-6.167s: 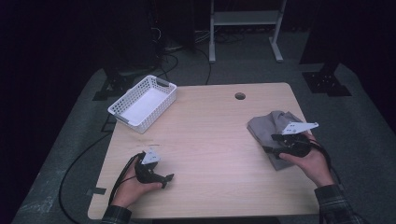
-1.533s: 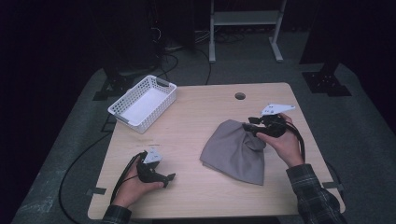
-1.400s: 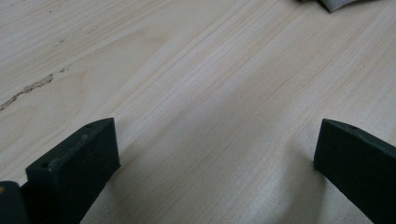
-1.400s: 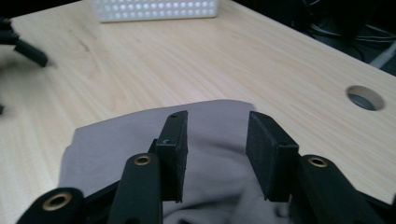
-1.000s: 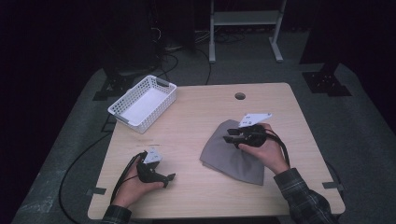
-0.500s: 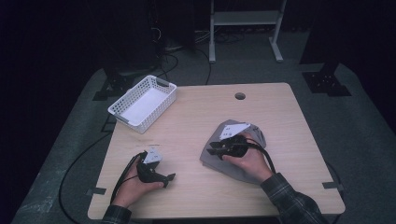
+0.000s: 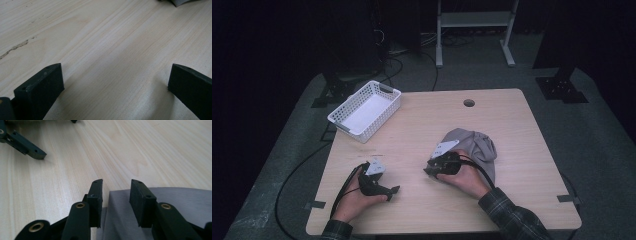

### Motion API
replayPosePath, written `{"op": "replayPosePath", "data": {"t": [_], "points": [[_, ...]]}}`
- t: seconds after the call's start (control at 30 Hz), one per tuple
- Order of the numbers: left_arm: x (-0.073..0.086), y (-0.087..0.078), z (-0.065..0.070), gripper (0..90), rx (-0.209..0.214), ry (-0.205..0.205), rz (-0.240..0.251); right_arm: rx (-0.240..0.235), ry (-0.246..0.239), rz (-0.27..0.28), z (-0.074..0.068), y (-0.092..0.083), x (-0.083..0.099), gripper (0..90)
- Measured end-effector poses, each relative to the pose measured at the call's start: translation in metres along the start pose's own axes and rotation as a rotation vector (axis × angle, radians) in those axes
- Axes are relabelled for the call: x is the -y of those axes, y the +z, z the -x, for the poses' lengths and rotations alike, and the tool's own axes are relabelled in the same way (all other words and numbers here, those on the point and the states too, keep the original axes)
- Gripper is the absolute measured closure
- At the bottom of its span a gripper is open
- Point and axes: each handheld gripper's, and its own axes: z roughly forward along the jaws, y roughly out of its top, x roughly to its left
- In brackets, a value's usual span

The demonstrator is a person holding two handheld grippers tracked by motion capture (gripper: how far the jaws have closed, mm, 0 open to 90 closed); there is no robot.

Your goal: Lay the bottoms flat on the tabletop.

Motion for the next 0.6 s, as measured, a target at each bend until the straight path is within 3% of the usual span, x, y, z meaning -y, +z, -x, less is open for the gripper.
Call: {"op": "replayPosePath", "data": {"t": [0.17,0.43,0.6], "points": [[0.0,0.0,0.0,0.0,-0.001,0.0,0.001,0.003,-0.003,-0.025,0.0,0.01,0.003,64.3],[0.0,0.0,0.0,0.0,-0.001,0.0,0.0,-0.009,0.039,-0.024,0.004,0.011,0.005,88.6],[0.0,0.0,0.0,0.0,-0.003,-0.002,0.002,-0.015,0.044,-0.012,0.004,0.008,0.005,89.7]]}}
